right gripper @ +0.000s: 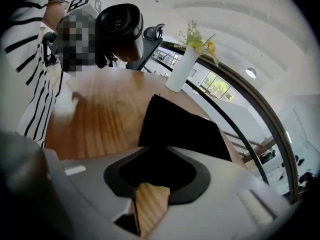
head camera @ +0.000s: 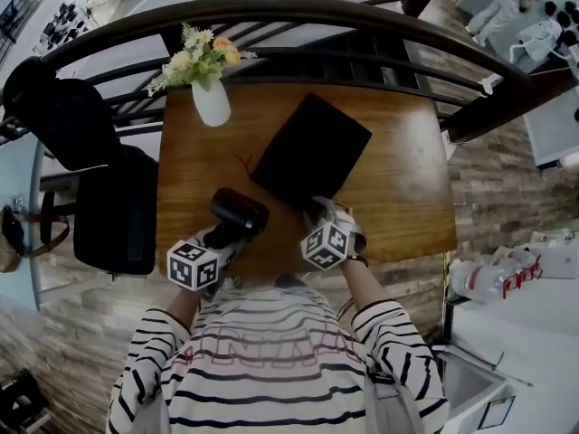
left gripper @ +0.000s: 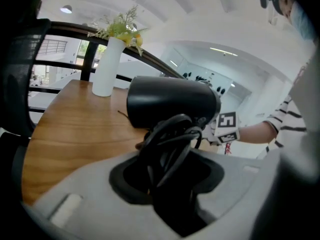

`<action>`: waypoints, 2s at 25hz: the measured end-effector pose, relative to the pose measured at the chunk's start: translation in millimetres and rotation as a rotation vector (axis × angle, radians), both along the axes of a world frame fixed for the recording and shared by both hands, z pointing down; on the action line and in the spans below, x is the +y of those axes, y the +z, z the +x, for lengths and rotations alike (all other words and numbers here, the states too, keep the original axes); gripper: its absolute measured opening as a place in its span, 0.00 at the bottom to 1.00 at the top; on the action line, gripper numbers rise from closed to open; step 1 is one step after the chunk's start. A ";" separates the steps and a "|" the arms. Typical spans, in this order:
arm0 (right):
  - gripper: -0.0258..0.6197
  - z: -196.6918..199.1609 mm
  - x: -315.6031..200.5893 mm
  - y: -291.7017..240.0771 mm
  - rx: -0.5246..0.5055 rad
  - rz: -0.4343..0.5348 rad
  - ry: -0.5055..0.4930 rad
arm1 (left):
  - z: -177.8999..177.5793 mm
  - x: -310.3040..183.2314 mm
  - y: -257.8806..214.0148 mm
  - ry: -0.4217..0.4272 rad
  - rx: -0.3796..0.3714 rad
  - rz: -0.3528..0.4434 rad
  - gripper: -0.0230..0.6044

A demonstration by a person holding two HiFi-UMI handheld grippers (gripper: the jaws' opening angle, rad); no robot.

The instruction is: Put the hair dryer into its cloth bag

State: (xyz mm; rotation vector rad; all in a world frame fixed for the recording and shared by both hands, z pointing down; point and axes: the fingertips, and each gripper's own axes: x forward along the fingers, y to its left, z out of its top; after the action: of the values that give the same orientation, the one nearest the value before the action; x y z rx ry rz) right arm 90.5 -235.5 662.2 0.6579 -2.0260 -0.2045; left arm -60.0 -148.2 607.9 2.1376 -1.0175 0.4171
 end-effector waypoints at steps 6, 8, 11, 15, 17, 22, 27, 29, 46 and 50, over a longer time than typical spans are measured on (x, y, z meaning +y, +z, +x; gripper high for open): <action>0.07 -0.3 -2.4 9.0 -0.012 -0.045 -0.016 | 3.9 1.1 14.6 0.012 -0.043 -0.033 0.30; 0.06 -1.8 -1.5 6.6 -0.060 -0.087 0.007 | 6.0 1.1 17.2 0.020 -0.055 -0.043 0.30; 0.06 -4.9 -0.4 -1.9 -0.174 -0.160 0.073 | 9.6 0.5 21.8 0.037 -0.068 -0.051 0.30; 0.06 -9.5 -1.3 -19.0 -0.379 -0.272 0.173 | 17.7 -3.7 26.6 0.067 -0.079 -0.060 0.30; 0.06 -10.0 -2.7 -29.7 -0.473 -0.311 0.218 | 23.7 -6.0 28.7 0.087 -0.082 -0.069 0.30; 0.06 -11.1 -0.4 -49.0 -0.622 -0.387 0.284 | 38.9 -14.2 37.5 0.153 -0.094 -0.106 0.30; 0.06 -10.7 2.4 -60.9 -0.669 -0.383 0.299 | 51.9 -17.9 53.5 0.238 -0.126 -0.180 0.30; 0.06 -9.0 2.0 -66.5 -0.687 -0.376 0.304 | 56.0 -16.4 59.9 0.281 -0.155 -0.215 0.30; 0.06 -0.2 20.7 -80.6 -0.670 -0.309 0.229 | 77.3 -51.8 71.0 0.341 -0.183 -0.325 0.30; 0.06 1.8 23.0 -84.5 -0.687 -0.304 0.228 | 84.6 -61.9 68.9 0.294 -0.151 -0.342 0.30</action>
State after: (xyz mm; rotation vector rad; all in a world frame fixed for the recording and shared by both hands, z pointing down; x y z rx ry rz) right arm 92.2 -212.5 577.8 0.8278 -2.5246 0.5243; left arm 24.6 -210.1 676.7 1.9650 -0.6528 0.8413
